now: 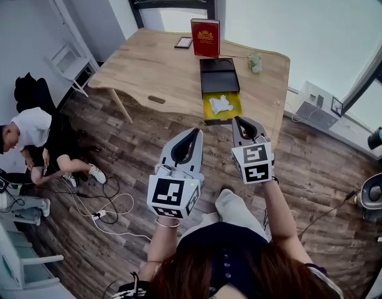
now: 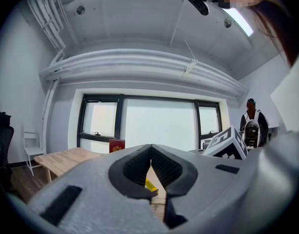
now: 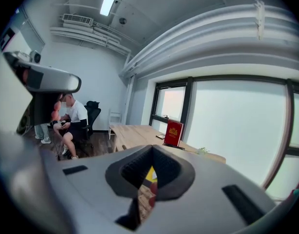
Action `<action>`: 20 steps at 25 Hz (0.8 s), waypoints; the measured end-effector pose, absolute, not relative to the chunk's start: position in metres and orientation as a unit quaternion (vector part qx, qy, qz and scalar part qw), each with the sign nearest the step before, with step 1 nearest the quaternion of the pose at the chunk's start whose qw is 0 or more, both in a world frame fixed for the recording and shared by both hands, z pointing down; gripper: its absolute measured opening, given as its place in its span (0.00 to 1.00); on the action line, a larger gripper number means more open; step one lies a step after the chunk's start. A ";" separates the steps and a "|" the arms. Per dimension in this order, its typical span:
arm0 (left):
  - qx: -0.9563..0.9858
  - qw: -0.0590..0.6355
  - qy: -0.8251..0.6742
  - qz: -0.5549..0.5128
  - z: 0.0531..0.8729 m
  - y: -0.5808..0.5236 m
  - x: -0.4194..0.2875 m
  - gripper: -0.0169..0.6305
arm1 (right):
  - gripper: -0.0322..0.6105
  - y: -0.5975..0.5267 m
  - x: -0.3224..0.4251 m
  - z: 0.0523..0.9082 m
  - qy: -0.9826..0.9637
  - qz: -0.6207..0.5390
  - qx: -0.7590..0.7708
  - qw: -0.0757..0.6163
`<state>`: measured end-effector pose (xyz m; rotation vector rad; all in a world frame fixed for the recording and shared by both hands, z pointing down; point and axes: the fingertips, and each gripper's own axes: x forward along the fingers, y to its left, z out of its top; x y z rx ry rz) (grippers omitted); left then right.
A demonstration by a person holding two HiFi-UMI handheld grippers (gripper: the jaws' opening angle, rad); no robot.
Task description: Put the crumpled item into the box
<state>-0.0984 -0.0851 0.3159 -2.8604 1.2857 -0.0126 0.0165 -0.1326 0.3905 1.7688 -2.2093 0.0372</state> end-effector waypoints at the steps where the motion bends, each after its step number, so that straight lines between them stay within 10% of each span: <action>1: -0.913 0.003 0.408 -0.003 0.316 -0.082 -0.098 0.07 | 0.09 -0.128 0.017 0.387 -0.770 0.010 0.620 0.151; 20: -0.915 0.010 0.403 -0.003 0.306 -0.047 -0.065 0.07 | 0.09 -0.053 0.024 0.331 -0.783 -0.029 0.614 0.092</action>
